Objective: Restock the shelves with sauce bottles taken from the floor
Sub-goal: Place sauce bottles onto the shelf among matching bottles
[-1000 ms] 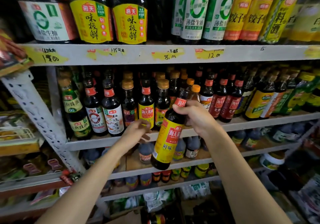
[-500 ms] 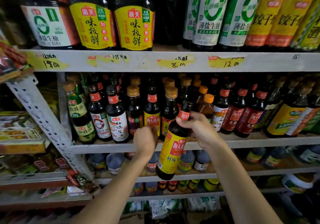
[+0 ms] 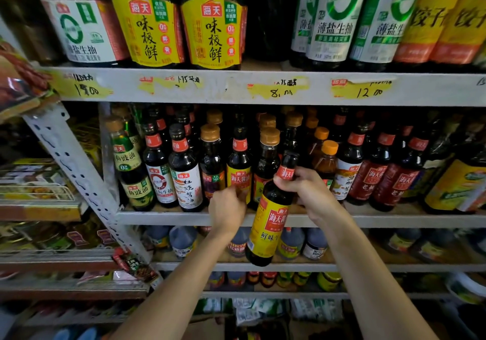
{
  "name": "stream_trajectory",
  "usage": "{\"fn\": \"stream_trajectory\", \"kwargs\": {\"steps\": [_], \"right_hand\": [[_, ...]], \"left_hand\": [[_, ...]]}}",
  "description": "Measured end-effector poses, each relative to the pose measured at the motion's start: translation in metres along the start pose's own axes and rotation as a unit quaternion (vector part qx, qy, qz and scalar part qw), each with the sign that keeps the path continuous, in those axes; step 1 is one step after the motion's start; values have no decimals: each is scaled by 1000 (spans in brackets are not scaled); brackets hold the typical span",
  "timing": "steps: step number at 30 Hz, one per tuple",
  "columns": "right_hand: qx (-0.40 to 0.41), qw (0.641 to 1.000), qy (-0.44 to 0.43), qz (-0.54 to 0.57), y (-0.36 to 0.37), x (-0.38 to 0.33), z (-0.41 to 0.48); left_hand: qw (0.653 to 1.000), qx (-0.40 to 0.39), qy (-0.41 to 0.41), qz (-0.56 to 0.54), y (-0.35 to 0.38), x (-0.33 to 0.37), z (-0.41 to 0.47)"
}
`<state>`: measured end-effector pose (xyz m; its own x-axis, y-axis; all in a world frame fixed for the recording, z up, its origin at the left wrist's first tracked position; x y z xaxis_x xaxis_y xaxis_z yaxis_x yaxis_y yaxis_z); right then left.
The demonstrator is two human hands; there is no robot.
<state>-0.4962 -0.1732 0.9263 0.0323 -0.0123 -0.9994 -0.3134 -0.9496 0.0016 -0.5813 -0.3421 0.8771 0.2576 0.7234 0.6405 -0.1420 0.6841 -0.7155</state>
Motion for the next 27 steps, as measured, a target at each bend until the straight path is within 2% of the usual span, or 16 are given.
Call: {"fn": "stream_trajectory", "kwargs": {"steps": [10, 17, 27], "right_hand": [[13, 1000, -5, 8, 5, 2, -4], [25, 1000, -1, 11, 0, 8, -13], [23, 1000, -2, 3, -9, 9, -13]], "left_hand": [[997, -49, 10, -56, -1, -5, 0], [997, -73, -15, -30, 9, -18, 0], [996, -68, -44, -26, 18, -25, 5]]}}
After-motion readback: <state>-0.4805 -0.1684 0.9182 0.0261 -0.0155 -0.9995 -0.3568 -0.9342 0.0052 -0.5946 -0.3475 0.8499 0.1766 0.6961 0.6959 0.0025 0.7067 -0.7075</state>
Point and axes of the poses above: each hand's wrist, its own z-axis towards the middle knuckle, its own y-axis out of the palm, x = y × z, the point moved 9 cm from there along z, towards the middle knuckle, and after that the axes turned 4 degrees about -y, right-handed, at the moved point
